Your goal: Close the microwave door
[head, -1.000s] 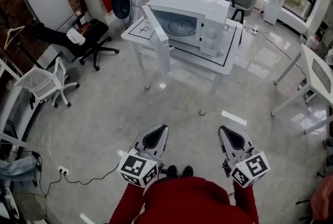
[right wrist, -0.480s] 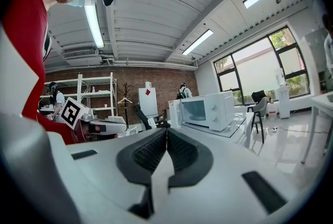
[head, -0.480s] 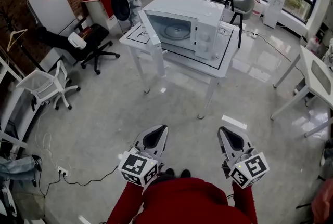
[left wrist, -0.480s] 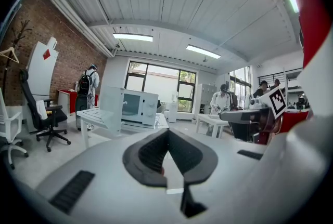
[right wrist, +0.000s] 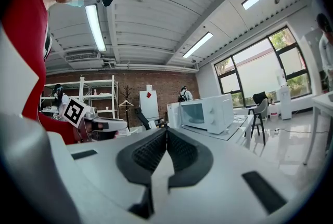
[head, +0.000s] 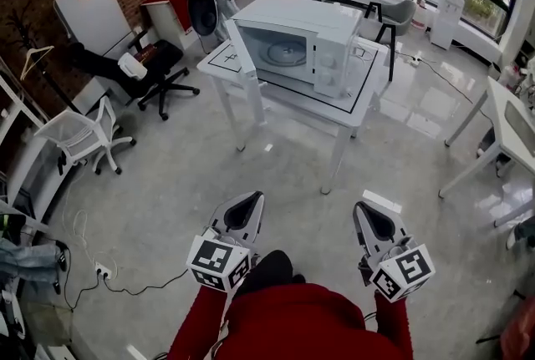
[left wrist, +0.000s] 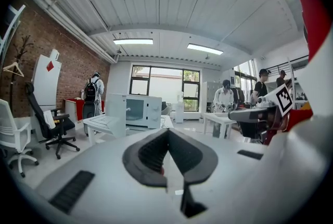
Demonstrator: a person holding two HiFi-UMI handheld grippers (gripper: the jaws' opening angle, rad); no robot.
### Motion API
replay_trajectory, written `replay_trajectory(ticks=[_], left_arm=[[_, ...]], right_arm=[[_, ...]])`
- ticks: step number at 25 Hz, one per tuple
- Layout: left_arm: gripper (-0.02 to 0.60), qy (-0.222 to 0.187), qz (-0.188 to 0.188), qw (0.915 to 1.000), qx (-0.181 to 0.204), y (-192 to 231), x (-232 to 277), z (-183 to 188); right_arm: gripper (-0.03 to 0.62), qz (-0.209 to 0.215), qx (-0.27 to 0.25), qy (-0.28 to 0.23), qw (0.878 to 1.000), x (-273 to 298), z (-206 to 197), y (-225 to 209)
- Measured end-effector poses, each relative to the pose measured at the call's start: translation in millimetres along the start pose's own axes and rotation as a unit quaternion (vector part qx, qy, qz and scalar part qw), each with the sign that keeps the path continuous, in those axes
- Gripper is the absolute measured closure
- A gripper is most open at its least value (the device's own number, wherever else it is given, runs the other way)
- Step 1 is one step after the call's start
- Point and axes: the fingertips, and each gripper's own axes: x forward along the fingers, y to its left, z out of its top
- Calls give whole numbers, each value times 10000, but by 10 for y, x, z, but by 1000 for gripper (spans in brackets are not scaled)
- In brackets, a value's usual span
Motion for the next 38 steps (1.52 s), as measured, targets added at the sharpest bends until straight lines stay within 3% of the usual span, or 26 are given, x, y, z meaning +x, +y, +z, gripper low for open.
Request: replay_trajectory(ticks=[11,22,23,27,29,38], left_arm=[[571,76,116,9998,115,200,274,27],[569,185,366,9991,-71,1037,1014,32],[561,234,408,9989,-78,1137,1099,29],[405,447,706,9964,-122,1480,1435,-10],[360,501,804,9954,-144,1602,1571,-37],[354,541,454,9970,-303,1845,1991,-48]], right_arm=[[579,-13,51,-29,10000,225,13,-171],[579,-138,159,262,9994,1038,3,-642],[579,-166,190,281,9993,1122,8,-689],[579,-265,246,342,9988,1385,40,-899],[579,-306,265,366,9985,1494,39,-1000],[580,-447,318,455,9975,1883,59,-1225]])
